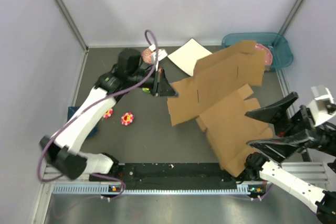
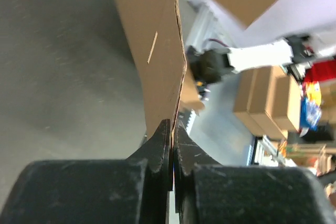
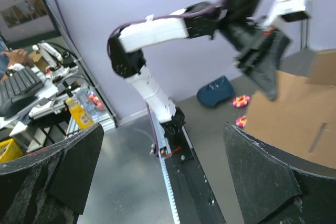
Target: Fold the paper box
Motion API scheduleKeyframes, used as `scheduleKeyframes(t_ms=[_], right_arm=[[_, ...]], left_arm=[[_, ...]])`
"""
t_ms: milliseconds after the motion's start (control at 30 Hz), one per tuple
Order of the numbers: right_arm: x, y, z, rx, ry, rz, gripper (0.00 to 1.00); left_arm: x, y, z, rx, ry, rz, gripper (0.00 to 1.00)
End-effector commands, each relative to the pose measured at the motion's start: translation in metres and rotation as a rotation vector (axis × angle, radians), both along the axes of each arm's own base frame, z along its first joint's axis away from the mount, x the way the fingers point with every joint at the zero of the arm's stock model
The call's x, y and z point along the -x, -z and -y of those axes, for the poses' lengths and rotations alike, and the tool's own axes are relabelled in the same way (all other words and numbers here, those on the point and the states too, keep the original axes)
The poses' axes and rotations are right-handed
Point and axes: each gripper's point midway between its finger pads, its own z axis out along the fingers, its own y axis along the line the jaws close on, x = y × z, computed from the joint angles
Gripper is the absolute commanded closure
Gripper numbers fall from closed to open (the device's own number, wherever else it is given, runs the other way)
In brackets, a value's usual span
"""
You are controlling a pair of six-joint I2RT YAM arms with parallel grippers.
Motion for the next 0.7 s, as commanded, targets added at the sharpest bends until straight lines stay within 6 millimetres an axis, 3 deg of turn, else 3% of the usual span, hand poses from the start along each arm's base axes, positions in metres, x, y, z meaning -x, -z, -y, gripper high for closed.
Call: scheduleKeyframes(t_ms=[0, 33, 67, 100, 133, 167, 200, 233, 333, 400, 433, 467, 500, 533, 567, 600, 633, 667], right_arm=[[-0.003, 0.018, -0.003, 0.02, -0.002, -0.016, 0.03], [-0.002, 0.022, -0.001, 0.021, 0.004, -0.011, 0.02], [-0.003, 0.025, -0.001, 0.023, 0.012, -0.014, 0.02], [-0.009, 0.034, -0.003, 0.038, 0.026, -0.032, 0.02], [-0.01, 0.036, -0.003, 0.041, 0.031, -0.035, 0.02], [-0.011, 0.04, -0.003, 0.047, 0.036, -0.037, 0.02], [-0.016, 0.047, -0.005, 0.059, 0.048, -0.052, 0.02], [-0.017, 0.05, -0.005, 0.064, 0.053, -0.054, 0.02], [-0.028, 0.062, -0.01, 0.088, 0.08, -0.077, 0.02], [-0.038, 0.072, -0.014, 0.108, 0.106, -0.102, 0.02], [-0.043, 0.076, -0.016, 0.12, 0.114, -0.113, 0.02], [-0.047, 0.08, -0.017, 0.129, 0.127, -0.123, 0.02], [-0.054, 0.088, -0.021, 0.146, 0.137, -0.14, 0.02], [-0.057, 0.092, -0.022, 0.154, 0.147, -0.151, 0.02], [-0.062, 0.097, -0.024, 0.161, 0.162, -0.165, 0.02], [-0.067, 0.104, -0.027, 0.177, 0.168, -0.181, 0.02], [-0.071, 0.108, -0.028, 0.183, 0.179, -0.186, 0.02], [-0.075, 0.111, -0.029, 0.188, 0.192, -0.197, 0.02]], left_arm=[[-0.066, 0.039, -0.008, -0.085, -0.078, -0.024, 1.0], [-0.094, 0.058, -0.013, -0.156, -0.155, -0.038, 1.0], [-0.11, 0.067, -0.019, -0.221, -0.192, -0.007, 0.97], [-0.124, 0.062, -0.025, -0.277, -0.242, 0.003, 0.86], [-0.143, 0.083, -0.029, -0.359, -0.278, -0.028, 0.75], [-0.168, 0.074, -0.041, -0.43, -0.38, 0.047, 0.66], [-0.175, 0.084, -0.051, -0.5, -0.422, 0.022, 0.56], [-0.189, 0.097, -0.058, -0.562, -0.466, 0.006, 0.52], [-0.213, 0.09, -0.086, -0.632, -0.656, 0.041, 0.45], [-0.219, 0.104, -0.104, -0.652, -0.785, 0.026, 0.39], [-0.224, 0.077, -0.11, -0.559, -0.863, 0.093, 0.32], [-0.217, 0.103, -0.119, -0.561, -0.913, 0.03, 0.31], [-0.215, 0.104, -0.128, -0.533, -0.974, 0.028, 0.26], [-0.205, 0.081, -0.136, -0.437, -1.028, 0.064, 0.23], [-0.199, 0.104, -0.136, -0.378, -1.071, 0.006, 0.2], [-0.192, 0.105, -0.135, -0.313, -1.088, -0.007, 0.19], [-0.176, 0.092, -0.136, -0.227, -1.09, -0.002, 0.19], [-0.161, 0.121, -0.13, -0.196, -1.069, -0.081, 0.18]])
